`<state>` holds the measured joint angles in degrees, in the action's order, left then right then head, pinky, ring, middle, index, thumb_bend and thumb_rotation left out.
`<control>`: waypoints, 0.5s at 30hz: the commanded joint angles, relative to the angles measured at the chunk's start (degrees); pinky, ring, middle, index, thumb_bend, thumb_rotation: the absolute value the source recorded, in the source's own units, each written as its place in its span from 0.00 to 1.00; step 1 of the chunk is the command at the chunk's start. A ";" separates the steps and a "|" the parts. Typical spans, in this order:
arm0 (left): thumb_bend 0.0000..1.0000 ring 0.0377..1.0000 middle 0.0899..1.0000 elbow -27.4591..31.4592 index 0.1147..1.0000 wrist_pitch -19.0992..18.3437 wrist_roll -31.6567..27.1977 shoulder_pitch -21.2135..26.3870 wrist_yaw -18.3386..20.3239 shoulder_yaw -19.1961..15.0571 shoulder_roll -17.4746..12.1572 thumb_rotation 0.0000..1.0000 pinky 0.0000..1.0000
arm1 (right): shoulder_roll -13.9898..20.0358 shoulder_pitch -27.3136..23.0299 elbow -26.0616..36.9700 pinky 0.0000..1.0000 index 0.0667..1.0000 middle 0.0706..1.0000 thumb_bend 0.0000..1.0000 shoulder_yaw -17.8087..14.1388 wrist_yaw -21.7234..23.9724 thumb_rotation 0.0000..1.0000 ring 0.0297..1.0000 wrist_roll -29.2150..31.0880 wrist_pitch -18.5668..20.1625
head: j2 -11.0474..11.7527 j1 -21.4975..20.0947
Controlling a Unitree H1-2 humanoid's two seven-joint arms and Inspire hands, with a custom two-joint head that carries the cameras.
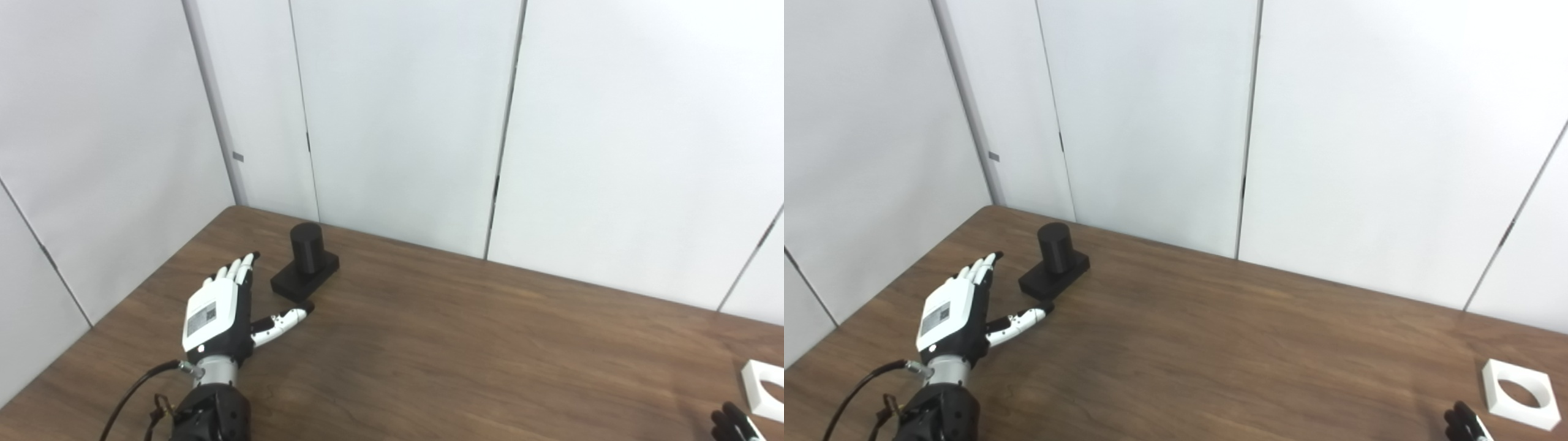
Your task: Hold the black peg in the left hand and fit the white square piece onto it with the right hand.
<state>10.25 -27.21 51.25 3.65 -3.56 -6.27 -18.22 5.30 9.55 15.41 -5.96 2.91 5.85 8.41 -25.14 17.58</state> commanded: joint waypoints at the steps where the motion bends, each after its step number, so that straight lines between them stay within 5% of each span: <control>1: 0.92 0.98 0.96 -0.10 0.93 0.31 3.37 2.90 -0.09 -0.25 -1.56 0.70 0.99 | 0.82 3.82 0.52 1.00 0.93 0.91 0.81 0.75 0.66 0.92 0.95 -0.83 -0.29 | -0.06 0.09; 15: 0.93 0.97 0.94 -10.51 0.88 0.35 6.50 9.48 -1.09 -0.29 -2.53 0.71 1.00 | 0.39 4.58 1.23 1.00 0.95 0.92 0.78 0.72 1.43 0.94 0.96 -0.44 -0.41 | -0.51 -0.15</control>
<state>-0.25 -27.12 56.44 10.29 -2.46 -6.43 -18.90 5.46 9.91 15.47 -5.91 3.89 5.53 7.82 -25.58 17.40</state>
